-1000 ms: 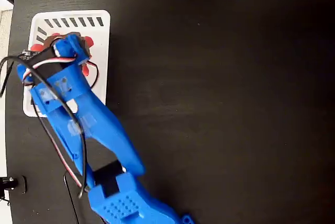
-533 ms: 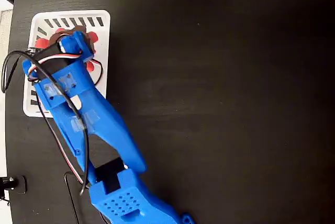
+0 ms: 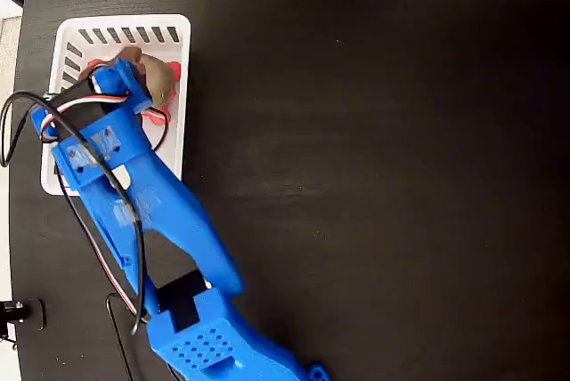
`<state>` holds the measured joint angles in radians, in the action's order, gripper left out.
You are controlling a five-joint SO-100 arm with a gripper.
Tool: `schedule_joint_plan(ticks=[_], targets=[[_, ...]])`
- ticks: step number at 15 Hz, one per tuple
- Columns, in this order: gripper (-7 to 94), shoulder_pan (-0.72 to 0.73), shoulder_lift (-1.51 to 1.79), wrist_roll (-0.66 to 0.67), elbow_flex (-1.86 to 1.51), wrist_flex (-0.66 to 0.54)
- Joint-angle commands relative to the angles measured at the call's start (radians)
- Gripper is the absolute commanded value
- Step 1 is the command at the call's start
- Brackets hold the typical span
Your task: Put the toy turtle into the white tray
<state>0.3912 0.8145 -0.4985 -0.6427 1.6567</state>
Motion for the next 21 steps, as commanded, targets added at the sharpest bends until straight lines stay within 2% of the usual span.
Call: schedule_joint_plan(ticks=[1,3,6,7,9,11,13,19,21], targets=[[56,0.012,0.067,-0.008,0.018,0.015],[53,0.012,0.146,-0.006,0.011,0.017],[36,0.002,0.298,0.029,-0.041,0.021],[22,-0.009,0.354,0.031,-0.078,0.021],[0,-0.037,0.503,0.046,-0.196,0.002],[0,-0.080,0.623,0.094,-0.302,-0.057],[0,-0.132,0.752,0.198,-0.463,-0.147],[0,-0.270,1.378,0.359,-1.374,-0.597],[0,-0.310,1.542,0.393,-1.614,-0.699]])
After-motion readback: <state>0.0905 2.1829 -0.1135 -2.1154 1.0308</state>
